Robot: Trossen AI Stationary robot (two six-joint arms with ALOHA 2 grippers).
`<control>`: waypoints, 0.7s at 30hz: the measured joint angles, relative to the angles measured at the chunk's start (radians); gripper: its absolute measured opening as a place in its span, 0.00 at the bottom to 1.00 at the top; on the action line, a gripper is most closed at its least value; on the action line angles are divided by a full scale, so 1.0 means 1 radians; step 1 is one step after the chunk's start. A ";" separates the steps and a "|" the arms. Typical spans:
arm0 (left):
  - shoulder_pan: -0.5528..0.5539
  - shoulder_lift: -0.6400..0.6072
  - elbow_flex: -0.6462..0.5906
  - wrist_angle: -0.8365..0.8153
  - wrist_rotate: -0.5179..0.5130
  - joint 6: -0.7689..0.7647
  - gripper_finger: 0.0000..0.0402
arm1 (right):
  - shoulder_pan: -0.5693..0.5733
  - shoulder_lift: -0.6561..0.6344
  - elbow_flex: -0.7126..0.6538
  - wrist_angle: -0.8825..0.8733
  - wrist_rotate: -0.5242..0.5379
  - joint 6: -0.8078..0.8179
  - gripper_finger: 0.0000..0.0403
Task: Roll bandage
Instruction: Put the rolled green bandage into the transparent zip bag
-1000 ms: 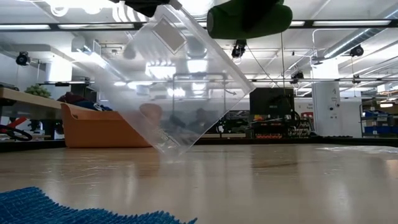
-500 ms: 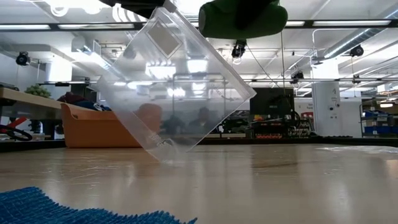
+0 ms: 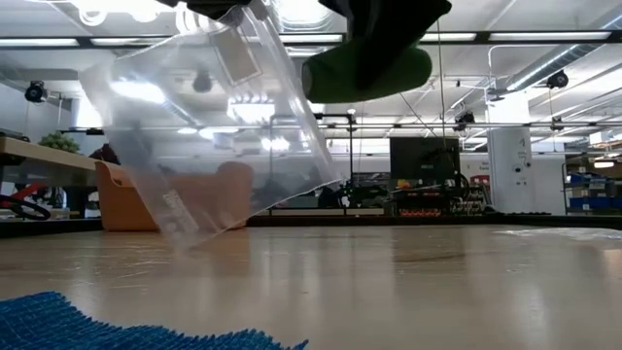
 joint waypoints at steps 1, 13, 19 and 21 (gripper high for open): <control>0.000 0.000 0.000 0.000 0.000 0.000 0.00 | 0.000 0.002 0.000 0.005 0.000 -0.003 0.22; 0.000 0.000 0.000 -0.004 0.077 0.010 0.00 | 0.000 0.002 0.006 0.167 -0.007 -0.156 0.20; -0.002 0.000 0.000 -0.004 0.109 0.010 0.00 | 0.013 0.002 0.006 0.204 -0.035 -0.157 0.23; -0.002 0.000 0.000 -0.002 0.130 0.010 0.00 | 0.018 0.002 0.006 0.205 -0.044 -0.153 0.23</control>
